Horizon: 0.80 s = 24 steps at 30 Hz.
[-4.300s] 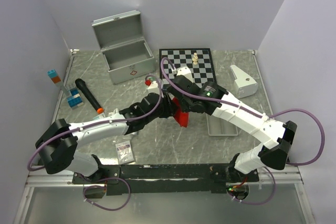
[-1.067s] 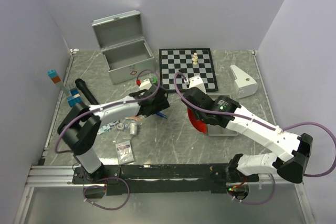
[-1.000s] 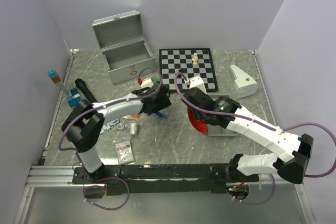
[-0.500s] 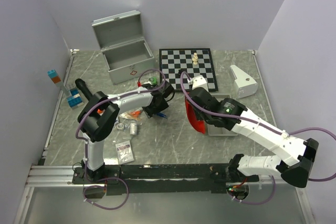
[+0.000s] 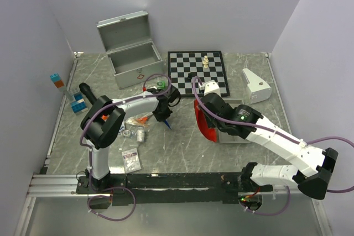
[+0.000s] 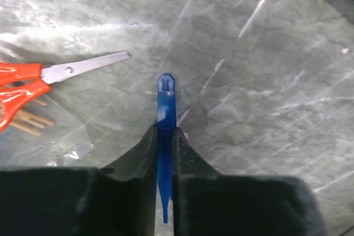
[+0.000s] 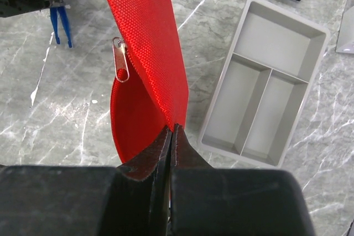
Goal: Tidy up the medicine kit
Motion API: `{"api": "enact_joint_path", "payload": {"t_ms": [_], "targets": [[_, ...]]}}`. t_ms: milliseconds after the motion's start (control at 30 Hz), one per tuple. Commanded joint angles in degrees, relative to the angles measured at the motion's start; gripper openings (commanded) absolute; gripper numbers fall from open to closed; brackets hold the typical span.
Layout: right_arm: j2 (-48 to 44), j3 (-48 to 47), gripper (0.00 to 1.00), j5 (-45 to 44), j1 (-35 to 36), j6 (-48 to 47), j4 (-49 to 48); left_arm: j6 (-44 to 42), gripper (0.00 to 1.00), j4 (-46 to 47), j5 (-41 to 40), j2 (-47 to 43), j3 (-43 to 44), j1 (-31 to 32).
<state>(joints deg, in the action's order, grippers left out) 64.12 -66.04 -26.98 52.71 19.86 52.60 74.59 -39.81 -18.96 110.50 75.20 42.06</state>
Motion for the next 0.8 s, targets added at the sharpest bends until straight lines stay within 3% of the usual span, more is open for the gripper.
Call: {"api": "enact_joint_path", "payload": {"t_ms": [0, 267, 600, 767], "targets": [[-1.01, -0.23, 0.00, 0.09, -0.33, 0.62, -1.01, -1.81, 0.01, 4.12, 2.79, -2.64, -2.86, -0.05], [1.36, -2.25, 0.00, -0.26, -0.41, 1.06, -0.57, -5.23, 0.01, 12.81, 5.16, -18.28, -10.06, 2.05], [6.36, -5.49, 0.00, 5.26, -4.10, 3.87, -2.86, -12.98, 0.01, 43.29, 10.43, -44.99, -28.68, 6.10], [8.83, -9.53, 0.00, 8.87, -6.21, 5.19, -2.68, -14.55, 0.01, 51.40, 14.21, -49.41, -32.75, 6.71]]}}
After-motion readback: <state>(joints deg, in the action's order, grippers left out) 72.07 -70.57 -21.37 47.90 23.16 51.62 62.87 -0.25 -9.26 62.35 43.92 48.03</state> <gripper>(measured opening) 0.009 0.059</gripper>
